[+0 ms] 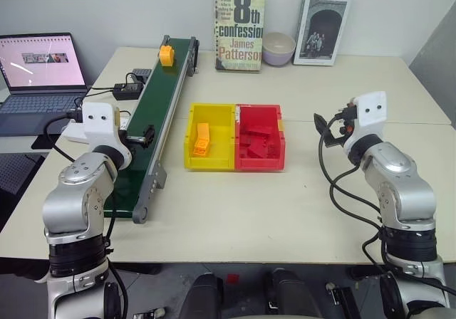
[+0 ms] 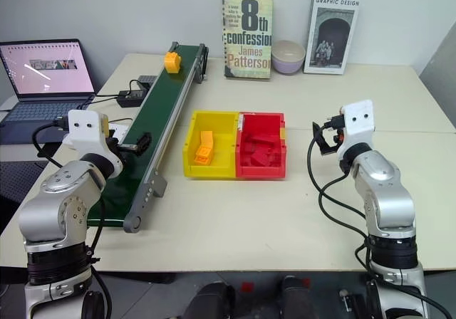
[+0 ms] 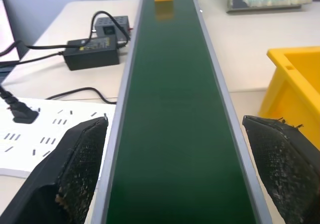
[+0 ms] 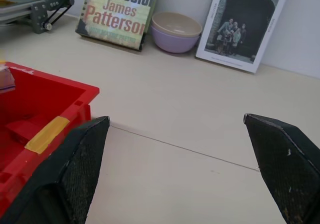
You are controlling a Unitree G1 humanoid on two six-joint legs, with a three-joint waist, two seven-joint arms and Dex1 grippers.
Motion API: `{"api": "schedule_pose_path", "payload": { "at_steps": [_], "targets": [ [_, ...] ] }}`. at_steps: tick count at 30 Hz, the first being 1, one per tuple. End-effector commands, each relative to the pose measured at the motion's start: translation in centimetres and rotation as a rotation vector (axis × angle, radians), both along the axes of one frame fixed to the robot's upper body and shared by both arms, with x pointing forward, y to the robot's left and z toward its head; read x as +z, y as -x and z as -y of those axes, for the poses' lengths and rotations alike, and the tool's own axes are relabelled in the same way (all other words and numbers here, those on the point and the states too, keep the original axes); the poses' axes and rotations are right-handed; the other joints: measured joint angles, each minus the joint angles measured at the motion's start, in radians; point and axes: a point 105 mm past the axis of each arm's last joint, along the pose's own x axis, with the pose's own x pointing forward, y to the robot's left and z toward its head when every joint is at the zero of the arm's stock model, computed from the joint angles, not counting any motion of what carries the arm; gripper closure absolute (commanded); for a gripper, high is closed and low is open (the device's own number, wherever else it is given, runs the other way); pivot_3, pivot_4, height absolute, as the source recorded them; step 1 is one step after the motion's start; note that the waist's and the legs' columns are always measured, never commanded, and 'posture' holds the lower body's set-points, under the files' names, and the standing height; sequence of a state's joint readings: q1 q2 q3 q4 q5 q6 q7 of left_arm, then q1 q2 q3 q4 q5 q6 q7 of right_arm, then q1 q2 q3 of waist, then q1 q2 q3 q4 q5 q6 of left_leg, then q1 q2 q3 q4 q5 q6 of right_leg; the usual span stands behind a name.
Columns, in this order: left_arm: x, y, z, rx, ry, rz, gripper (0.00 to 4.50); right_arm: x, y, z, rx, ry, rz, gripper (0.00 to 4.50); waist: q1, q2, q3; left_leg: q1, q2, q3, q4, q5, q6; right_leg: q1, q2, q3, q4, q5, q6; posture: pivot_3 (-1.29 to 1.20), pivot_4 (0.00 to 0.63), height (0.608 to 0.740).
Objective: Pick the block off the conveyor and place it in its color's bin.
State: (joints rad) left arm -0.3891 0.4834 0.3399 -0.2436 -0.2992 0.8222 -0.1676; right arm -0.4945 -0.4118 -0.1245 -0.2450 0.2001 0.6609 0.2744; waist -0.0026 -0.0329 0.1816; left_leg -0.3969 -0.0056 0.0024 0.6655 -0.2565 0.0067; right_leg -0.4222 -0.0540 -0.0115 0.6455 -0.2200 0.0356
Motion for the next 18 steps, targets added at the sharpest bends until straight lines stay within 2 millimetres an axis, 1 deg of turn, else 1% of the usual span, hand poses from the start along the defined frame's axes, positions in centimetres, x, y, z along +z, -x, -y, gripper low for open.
{"api": "schedule_pose_path", "payload": {
  "at_steps": [1, 3, 5, 7, 11, 14, 18],
  "targets": [
    [0.9, 0.4, 0.0, 0.018, 0.001, 0.059, 0.01, 2.7, 0.5, -3.0, 0.229, -0.039, 0.067, 0.00, -0.001, 0.000, 0.000, 0.000, 0.000, 0.000, 0.000, 0.000, 0.000, 0.000, 0.000, 0.000, 0.000, 0.000, 0.000, 0.00, 0.150, 0.740],
    [0.8, 0.3, 0.1, 0.021, 0.007, 0.066, 0.01, 3.8, 1.5, -5.3, 0.413, -0.067, 0.070, 0.00, -0.001, 0.000, 0.000, 0.000, 0.000, -0.001, 0.000, 0.000, 0.000, 0.000, 0.000, 0.000, 0.000, 0.000, 0.000, 0.00, 0.150, 0.740],
    [0.8, 0.2, 0.1, 0.023, 0.009, 0.068, 0.01, 4.4, 2.5, -6.9, 0.553, -0.087, 0.065, 0.00, -0.001, 0.000, 0.000, 0.000, 0.001, -0.001, 0.000, 0.000, 0.000, 0.000, 0.000, 0.000, 0.000, 0.000, 0.000, 0.00, 0.150, 0.740],
    [0.8, 0.0, 0.1, 0.026, 0.008, 0.072, 0.01, 5.0, 4.0, -8.5, 0.724, -0.099, 0.038, 0.00, 0.000, 0.000, 0.000, 0.000, 0.001, -0.002, 0.000, 0.000, 0.000, 0.000, 0.000, 0.000, 0.000, 0.000, 0.000, 0.00, 0.150, 0.740],
    [1.2, -0.7, 0.0, 0.037, 0.010, 0.090, 0.01, 5.0, 6.7, -10.9, 0.974, -0.055, -0.021, 0.00, 0.001, 0.000, 0.000, -0.001, 0.000, -0.002, 0.000, 0.000, 0.000, 0.000, 0.000, 0.000, 0.000, 0.000, 0.000, 0.00, 0.150, 0.740],
    [1.1, -0.9, 0.1, 0.042, 0.020, 0.099, 0.01, 4.5, 8.0, -11.9, 1.057, -0.012, -0.045, 0.00, 0.001, 0.000, 0.000, -0.001, 0.000, -0.003, 0.000, 0.000, 0.000, 0.000, -0.001, -0.001, -0.001, 0.000, 0.000, 0.00, 0.150, 0.740],
    [0.8, -0.9, 0.4, 0.033, 0.026, 0.098, 0.01, 4.3, 8.5, -12.6, 1.074, -0.001, -0.042, 0.00, 0.001, 0.000, 0.000, -0.001, 0.000, -0.003, 0.000, 0.000, 0.000, 0.000, -0.002, 0.000, -0.001, 0.000, 0.000, 0.00, 0.150, 0.740]
  ]
}}
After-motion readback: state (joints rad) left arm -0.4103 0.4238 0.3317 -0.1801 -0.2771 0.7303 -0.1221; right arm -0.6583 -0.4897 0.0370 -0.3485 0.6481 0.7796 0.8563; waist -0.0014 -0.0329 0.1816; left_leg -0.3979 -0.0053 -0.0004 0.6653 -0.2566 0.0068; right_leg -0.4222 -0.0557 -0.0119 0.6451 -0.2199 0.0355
